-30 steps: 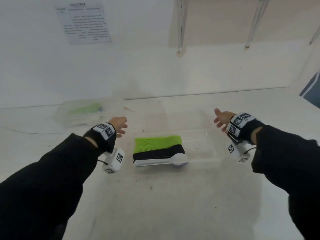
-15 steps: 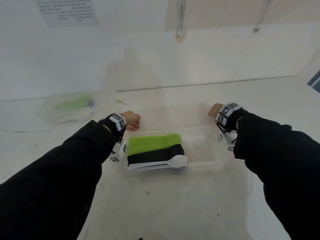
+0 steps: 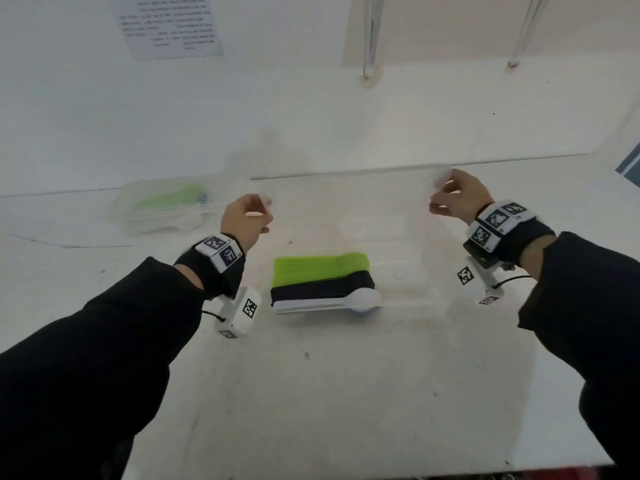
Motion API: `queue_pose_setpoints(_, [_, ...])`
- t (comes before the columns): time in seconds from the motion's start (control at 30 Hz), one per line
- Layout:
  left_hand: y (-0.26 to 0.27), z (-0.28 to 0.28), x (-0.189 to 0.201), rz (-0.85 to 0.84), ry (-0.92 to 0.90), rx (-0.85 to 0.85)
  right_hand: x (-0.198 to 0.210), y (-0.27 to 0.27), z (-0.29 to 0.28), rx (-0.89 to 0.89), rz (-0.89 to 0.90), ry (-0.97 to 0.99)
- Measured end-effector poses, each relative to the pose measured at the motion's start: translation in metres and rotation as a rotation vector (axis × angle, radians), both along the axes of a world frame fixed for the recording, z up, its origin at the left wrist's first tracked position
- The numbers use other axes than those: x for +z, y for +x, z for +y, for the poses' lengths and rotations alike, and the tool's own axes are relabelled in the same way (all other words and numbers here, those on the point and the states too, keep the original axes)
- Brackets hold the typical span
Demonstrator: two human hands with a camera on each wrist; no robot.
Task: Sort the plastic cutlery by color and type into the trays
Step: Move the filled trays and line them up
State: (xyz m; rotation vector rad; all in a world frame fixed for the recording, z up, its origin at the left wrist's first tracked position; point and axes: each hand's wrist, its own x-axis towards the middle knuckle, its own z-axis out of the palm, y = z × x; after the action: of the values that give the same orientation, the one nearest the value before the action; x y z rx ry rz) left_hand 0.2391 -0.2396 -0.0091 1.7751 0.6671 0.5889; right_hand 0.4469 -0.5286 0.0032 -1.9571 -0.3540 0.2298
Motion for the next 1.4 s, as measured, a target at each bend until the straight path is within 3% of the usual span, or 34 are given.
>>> queue_pose_setpoints(0.13, [-0.037,-0.019,-0.014,0.023,0.043,-0.027,-0.012,-0.036,-0.033,0.04,-0.206,-0.045])
queue_pose_setpoints(0.27, [-0.067,-0.037,-0.029,0.058,0.036,-0.01,-0.033,-0.058,-0.057,0.101,-0.214,-0.119])
queue_pose_setpoints(0.37, [-0.076,-0.042,-0.03,0.067,0.005,0.01,-0.038,-0.071,-0.069,0.155,-0.239,-0.285])
queue_pose_setpoints(0.57, [-0.083,-0.051,-0.038,0.126,0.001,0.042,-0.039,-0.101,-0.064,0.063,-0.127,-0.263])
queue_pose_setpoints(0.8, [-0.089,-0.051,-0.043,0.126,-0.159,0.058,-0.033,-0.112,-0.056,-0.012,-0.074,-0.36])
queue_pose_setpoints(0.93, [-0.09,-0.052,-0.037,0.165,-0.397,0.01,-0.034,-0.111,-0.051,-0.04,0.098,-0.368])
queue_pose_setpoints(1.03, [-0.085,-0.053,-0.028,0.206,-0.512,0.001,-0.035,-0.11,-0.048,-0.082,0.108,-0.36])
queue_pose_setpoints(1.17, [-0.081,-0.055,-0.029,0.222,-0.429,0.016,-0.036,-0.111,-0.045,-0.105,0.159,-0.315])
queue_pose_setpoints(1.23, [-0.081,-0.057,-0.031,0.256,-0.398,-0.004,-0.039,-0.115,-0.039,-0.099,0.143,-0.381])
queue_pose_setpoints(1.4, [-0.065,-0.073,-0.028,0.54,-0.09,0.079,-0.042,-0.115,-0.025,-0.2,0.161,-0.437])
